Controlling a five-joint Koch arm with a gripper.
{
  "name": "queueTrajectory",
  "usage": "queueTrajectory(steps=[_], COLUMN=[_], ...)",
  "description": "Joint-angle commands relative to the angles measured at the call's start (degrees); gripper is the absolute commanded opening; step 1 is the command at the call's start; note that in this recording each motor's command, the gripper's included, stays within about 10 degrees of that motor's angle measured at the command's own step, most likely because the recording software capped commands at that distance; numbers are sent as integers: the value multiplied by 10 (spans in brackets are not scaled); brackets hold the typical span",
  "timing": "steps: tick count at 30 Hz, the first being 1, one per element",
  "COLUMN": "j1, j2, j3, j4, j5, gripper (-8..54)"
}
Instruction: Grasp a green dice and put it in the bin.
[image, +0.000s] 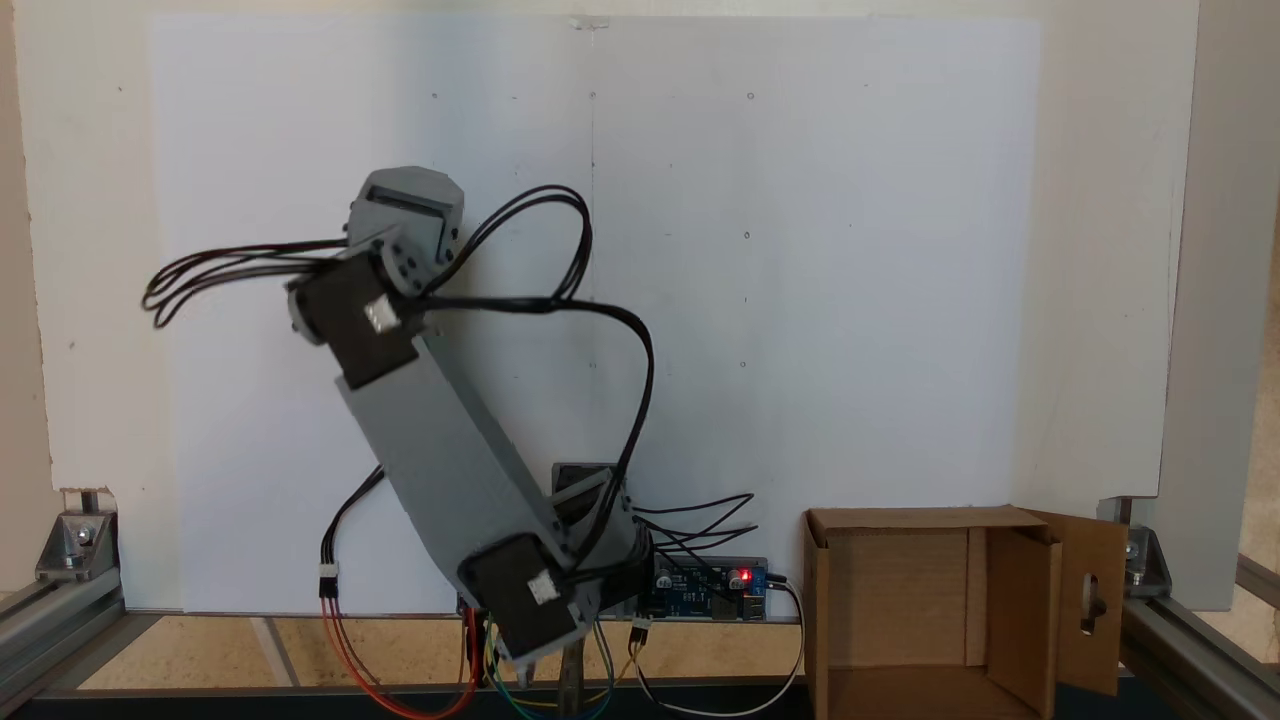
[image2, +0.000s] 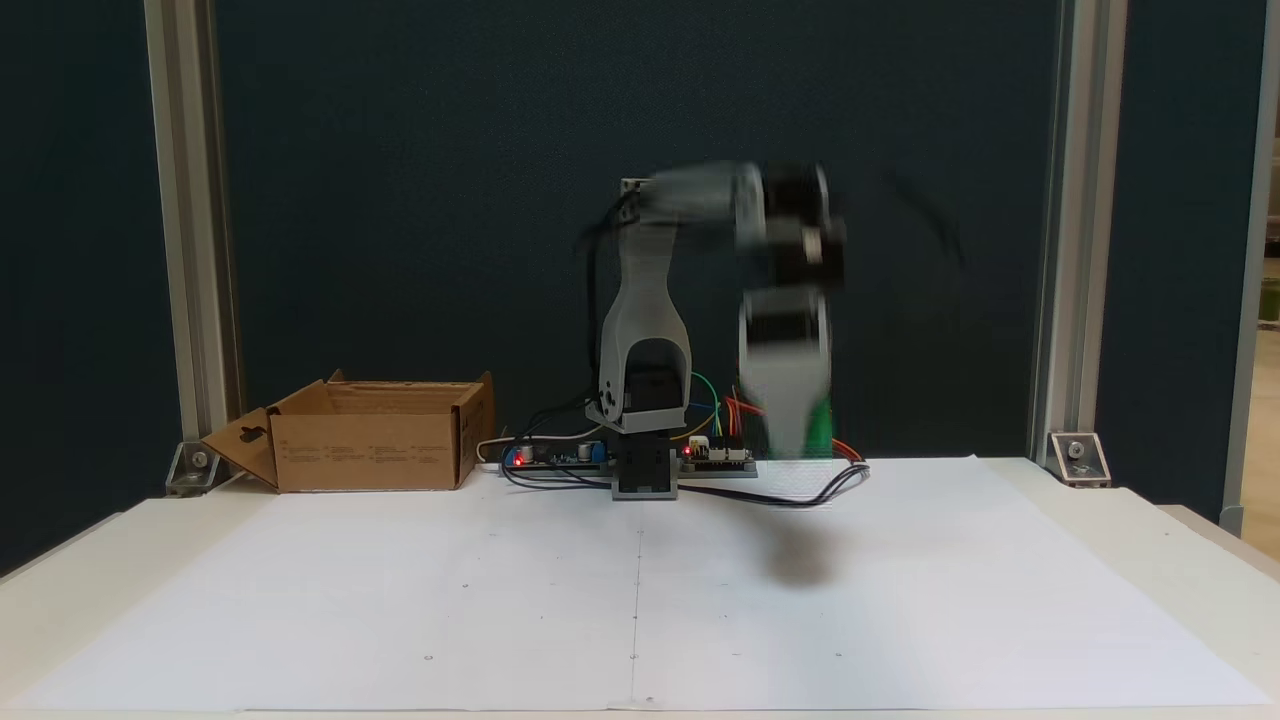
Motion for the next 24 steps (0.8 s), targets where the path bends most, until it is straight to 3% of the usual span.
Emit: queueTrajectory(steps=[1,6,14,24], j1=[11,82,396,808], j2=[38,81,178,160], j3=[-78,-89,-83,-134], j4=[89,139,105,98], j5=[43,-3,-157,-363], gripper=[115,115,115,115])
